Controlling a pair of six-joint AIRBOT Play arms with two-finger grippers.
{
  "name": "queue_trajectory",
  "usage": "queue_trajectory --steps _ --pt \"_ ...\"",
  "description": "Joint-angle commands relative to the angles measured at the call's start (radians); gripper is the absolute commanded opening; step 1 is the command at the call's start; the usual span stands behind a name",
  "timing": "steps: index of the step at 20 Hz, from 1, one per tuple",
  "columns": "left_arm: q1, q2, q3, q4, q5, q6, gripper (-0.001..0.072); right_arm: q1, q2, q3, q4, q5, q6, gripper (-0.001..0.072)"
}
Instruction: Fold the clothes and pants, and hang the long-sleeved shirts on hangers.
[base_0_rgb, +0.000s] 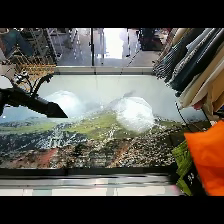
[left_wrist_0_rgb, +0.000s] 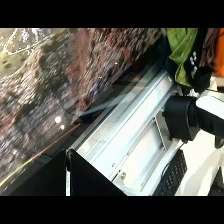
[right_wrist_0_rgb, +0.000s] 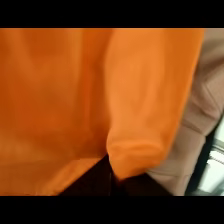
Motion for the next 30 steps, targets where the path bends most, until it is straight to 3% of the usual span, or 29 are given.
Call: queue_trajectory --steps 1,5,8,9,10,13,15,17,19,25,30 --pt "0.000 0.000 0.000 0.000 0.003 -0.003 0.0011 -0.032 -0.027 -0.083 -0.087 -0.117 -0.040 0.0714" --pt "0.000 0.000 0.000 0.005 0.003 -0.031 0.0010 -0.003 -0.032 0.222 0.033 -0.016 -0.040 0.0701" --pt "0.001 0.000 0.001 0.122 0.003 -0.090 0.0010 0.108 -0.034 0.426 0.443 -0.106 -0.040 0.0694" --pt "0.001 0.000 0.003 0.214 0.005 -0.121 0.0011 0.184 -0.037 0.446 0.586 -0.158 -0.040 0.0646" --pt "0.001 0.003 0.009 0.355 0.012 -0.163 0.0010 0.286 -0.042 0.444 0.656 -0.188 -0.041 0.0554" --pt "0.002 0.056 0.013 0.843 0.124 -0.338 0.0011 0.678 -0.096 0.410 0.473 -0.151 -0.040 0.0535" --pt "0.014 0.117 0.012 0.906 0.268 -0.404 0.0011 0.948 -0.134 0.335 0.318 -0.174 -0.040 0.0502" --pt "0.016 0.158 0.012 0.901 0.439 -0.496 0.0012 1.175 -0.162 0.245 0.249 -0.303 -0.039 0.0209" --pt "0.016 0.171 0.012 0.900 0.522 -0.498 0.0012 1.347 -0.185 0.189 0.230 -0.515 -0.039 0.0014" --pt "0.016 0.169 0.010 0.900 0.539 -0.498 0.0012 1.580 -0.204 0.181 0.218 -1.182 -0.040 0.0011" --pt "0.016 0.169 0.010 0.900 0.539 -0.498 0.0012 1.619 -0.204 0.182 0.218 -1.366 -0.040 0.0011"
